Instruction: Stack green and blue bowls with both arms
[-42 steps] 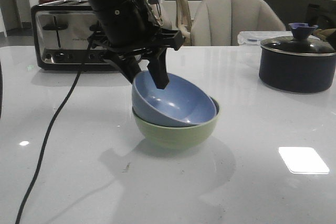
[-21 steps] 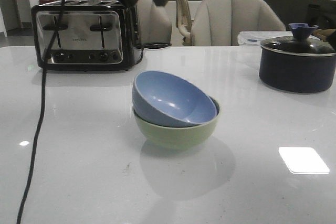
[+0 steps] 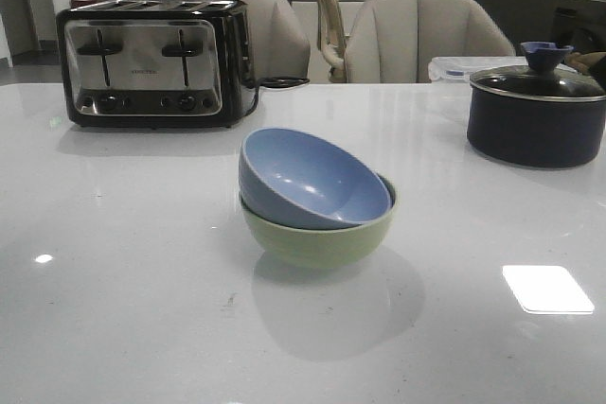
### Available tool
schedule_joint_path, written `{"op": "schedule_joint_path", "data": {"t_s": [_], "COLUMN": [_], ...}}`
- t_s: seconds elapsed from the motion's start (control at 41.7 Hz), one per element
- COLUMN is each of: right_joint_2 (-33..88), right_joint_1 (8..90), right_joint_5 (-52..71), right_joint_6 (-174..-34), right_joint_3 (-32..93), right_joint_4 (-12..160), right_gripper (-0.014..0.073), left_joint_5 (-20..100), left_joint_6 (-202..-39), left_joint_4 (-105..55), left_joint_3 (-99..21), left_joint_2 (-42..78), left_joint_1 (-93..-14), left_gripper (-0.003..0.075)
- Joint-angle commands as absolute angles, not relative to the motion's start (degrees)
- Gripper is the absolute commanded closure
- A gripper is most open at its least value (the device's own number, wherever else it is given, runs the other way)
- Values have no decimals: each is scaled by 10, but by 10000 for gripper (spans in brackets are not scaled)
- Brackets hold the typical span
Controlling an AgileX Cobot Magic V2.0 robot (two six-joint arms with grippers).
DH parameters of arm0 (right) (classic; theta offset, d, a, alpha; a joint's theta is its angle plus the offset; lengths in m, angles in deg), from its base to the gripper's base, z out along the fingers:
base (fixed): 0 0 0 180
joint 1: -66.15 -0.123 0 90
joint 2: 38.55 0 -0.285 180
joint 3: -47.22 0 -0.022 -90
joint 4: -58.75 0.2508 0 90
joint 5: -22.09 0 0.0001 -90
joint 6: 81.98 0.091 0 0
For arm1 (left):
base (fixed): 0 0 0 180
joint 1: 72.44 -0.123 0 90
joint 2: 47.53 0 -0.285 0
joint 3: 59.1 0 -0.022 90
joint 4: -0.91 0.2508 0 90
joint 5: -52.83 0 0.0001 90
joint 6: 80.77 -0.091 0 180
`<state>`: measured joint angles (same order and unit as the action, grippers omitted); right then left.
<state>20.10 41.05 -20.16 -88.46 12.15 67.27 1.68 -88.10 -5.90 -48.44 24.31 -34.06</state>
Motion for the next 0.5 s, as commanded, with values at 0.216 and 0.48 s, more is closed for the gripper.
{"op": "schedule_joint_path", "data": {"t_s": [0.216, 0.48], "right_joint_2": [193, 186], "right_joint_1": [411, 412], "right_joint_5": [-172, -202], "right_joint_6": [-889, -833], "right_joint_3": [138, 140], "right_joint_4": [664, 587], "right_gripper": [193, 279], "left_joint_5": [29, 28], "left_joint_6": [-764, -716], "left_joint_4": [56, 92], "left_joint_3": [-359, -298], "left_joint_2": [48, -35], "left_joint_1": [-338, -338], "left_gripper": [281, 281]}}
